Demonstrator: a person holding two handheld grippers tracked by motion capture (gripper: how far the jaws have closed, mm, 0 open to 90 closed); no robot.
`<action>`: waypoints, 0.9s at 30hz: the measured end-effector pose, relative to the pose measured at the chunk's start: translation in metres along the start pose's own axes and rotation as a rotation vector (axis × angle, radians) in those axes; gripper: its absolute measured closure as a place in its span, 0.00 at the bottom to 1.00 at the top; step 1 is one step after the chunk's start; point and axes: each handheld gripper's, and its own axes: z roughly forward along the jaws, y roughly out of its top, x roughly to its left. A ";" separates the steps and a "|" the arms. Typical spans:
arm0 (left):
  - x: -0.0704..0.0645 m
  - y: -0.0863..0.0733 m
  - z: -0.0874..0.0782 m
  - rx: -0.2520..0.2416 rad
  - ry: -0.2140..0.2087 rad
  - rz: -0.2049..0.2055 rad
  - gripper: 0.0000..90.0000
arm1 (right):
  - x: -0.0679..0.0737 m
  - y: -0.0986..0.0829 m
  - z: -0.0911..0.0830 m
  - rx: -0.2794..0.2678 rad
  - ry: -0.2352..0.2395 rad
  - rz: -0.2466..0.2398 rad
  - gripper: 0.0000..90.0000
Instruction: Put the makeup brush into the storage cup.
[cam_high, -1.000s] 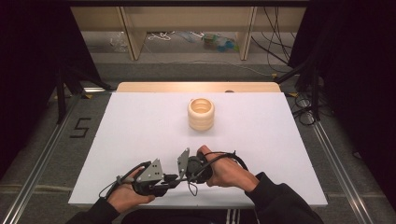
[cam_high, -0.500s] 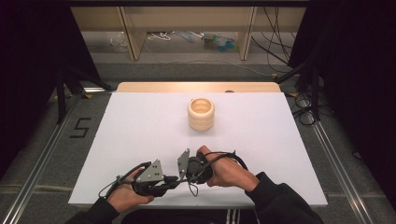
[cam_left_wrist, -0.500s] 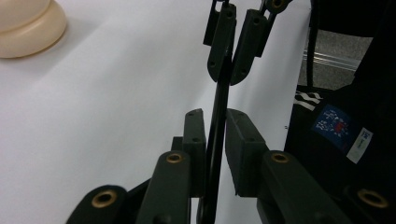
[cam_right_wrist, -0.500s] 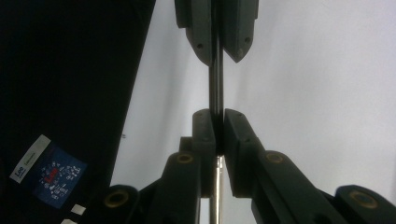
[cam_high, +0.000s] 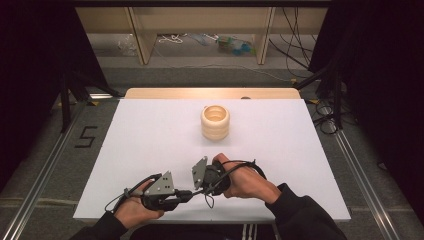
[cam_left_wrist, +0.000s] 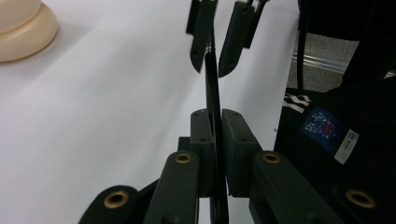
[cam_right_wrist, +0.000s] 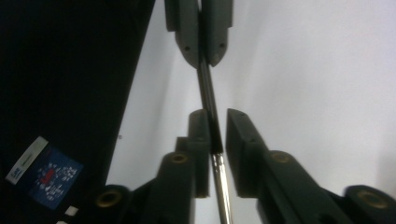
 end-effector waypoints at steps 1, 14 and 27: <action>0.000 -0.001 0.000 -0.010 -0.001 -0.012 0.93 | -0.003 -0.002 -0.007 -0.036 -0.015 0.002 0.79; 0.011 -0.002 -0.006 -0.053 0.084 -0.091 0.93 | -0.015 -0.015 -0.037 -0.259 -0.182 0.301 0.41; 0.018 -0.002 -0.014 -0.139 0.183 -0.150 0.93 | -0.019 -0.050 -0.043 -0.428 -0.290 0.603 0.32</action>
